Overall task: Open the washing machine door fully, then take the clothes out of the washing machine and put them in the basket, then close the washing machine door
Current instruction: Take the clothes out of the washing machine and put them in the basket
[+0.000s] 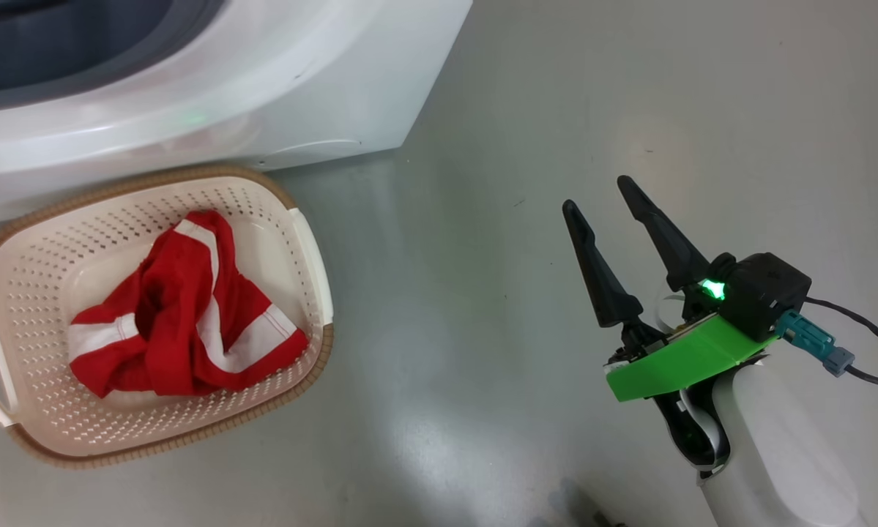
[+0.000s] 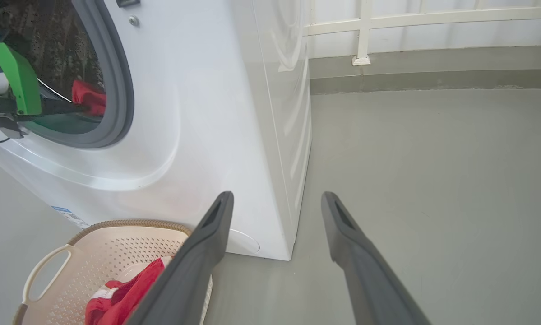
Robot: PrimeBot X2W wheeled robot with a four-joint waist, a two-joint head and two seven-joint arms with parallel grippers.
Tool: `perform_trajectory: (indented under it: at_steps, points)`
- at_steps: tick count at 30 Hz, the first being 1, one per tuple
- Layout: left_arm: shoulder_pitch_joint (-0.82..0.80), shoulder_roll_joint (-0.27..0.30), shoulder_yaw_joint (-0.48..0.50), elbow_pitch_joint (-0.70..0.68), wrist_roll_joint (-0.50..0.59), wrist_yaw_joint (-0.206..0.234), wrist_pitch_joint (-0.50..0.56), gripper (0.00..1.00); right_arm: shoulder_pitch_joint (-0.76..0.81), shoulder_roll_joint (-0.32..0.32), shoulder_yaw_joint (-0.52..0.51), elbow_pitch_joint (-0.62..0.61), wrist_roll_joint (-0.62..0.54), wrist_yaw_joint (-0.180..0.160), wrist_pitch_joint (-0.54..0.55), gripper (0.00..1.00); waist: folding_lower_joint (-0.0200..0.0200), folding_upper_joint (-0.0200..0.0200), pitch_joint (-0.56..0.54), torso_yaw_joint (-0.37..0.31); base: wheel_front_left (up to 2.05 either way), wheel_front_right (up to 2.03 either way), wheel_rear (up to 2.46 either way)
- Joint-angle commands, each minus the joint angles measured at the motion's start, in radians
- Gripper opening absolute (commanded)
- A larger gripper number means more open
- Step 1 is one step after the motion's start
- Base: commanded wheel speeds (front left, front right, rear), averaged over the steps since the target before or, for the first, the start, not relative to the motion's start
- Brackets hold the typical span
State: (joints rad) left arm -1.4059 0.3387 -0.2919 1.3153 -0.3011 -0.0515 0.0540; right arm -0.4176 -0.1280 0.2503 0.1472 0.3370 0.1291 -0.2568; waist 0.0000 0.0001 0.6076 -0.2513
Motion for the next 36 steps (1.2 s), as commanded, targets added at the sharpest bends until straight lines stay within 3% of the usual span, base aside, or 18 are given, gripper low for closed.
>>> perform_trajectory:
  at_steps: [1,15,36]
  points:
    - [-0.022,0.043,0.004,-0.033,-0.002,-0.012,-0.017,0.0,0.0,-0.003,0.02,-0.02,-0.013,0.002,-0.005,1.0,0.0,-0.0001,-0.003,0.001,0.0,0.0,0.0]
    - [-0.018,0.018,-0.011,-0.03,-0.023,-0.032,-0.08,0.0,0.004,-0.004,0.019,-0.018,-0.011,0.002,-0.005,1.0,0.0,-0.0001,-0.018,0.002,0.0,0.0,0.0]
    - [0.079,-0.087,-0.014,-0.064,-0.12,-0.078,-0.29,0.0,0.042,-0.036,-0.004,-0.005,-0.008,0.002,-0.005,1.0,0.0,-0.0001,-0.122,0.06,0.0,0.0,0.0]
